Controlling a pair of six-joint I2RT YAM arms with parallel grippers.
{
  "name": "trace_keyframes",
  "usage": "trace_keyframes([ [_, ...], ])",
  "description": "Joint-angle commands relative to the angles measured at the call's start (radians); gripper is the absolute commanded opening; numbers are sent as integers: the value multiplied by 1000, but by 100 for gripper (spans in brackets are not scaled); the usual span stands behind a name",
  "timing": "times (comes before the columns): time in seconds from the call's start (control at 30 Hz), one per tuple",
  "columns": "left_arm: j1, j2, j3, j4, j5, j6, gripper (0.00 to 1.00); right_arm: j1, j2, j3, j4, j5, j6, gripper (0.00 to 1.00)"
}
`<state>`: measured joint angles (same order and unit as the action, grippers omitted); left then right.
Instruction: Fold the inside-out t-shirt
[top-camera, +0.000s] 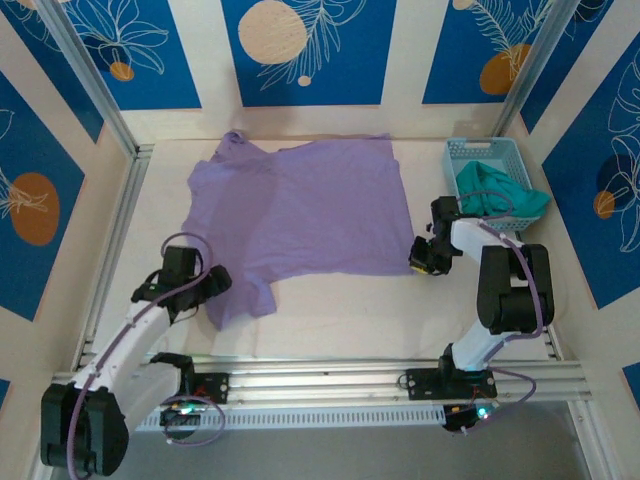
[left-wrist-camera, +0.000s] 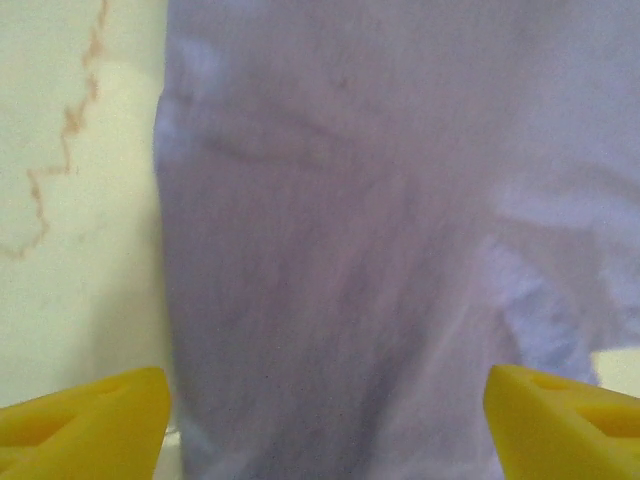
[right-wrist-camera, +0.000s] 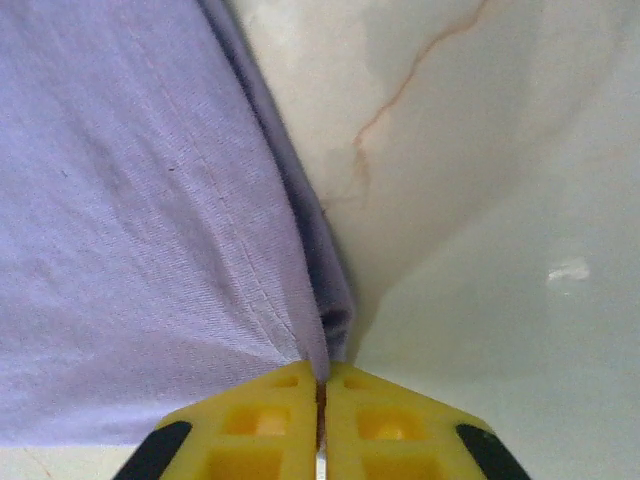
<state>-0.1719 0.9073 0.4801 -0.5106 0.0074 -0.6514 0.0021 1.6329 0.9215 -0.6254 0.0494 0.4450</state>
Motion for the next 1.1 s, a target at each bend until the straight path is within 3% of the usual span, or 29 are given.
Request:
trace_keyframes([
  [0.0, -43, -53, -38, -108, -14, -72, 76, -24, -38, -14, 7, -8, -5, 5],
  [0.2, -139, -129, -110, -177, -26, -179, 59, -46, -86, -31, 27, -17, -18, 3],
  [0.37, -210, -132, -110, -198, -42, -203, 51, -47, -91, -35, 36, -26, -25, 2],
  [0.53, -297, -101, -128, -195, -59, -246, 49, -42, -100, -39, 35, -17, -28, 3],
  [0.77, -322, -43, -170, -139, -59, -243, 43, -40, -109, -38, 34, -16, -31, 3],
  [1.07, -322, -29, -176, -90, -91, -217, 11, -39, -129, -54, 38, -2, -28, 3],
])
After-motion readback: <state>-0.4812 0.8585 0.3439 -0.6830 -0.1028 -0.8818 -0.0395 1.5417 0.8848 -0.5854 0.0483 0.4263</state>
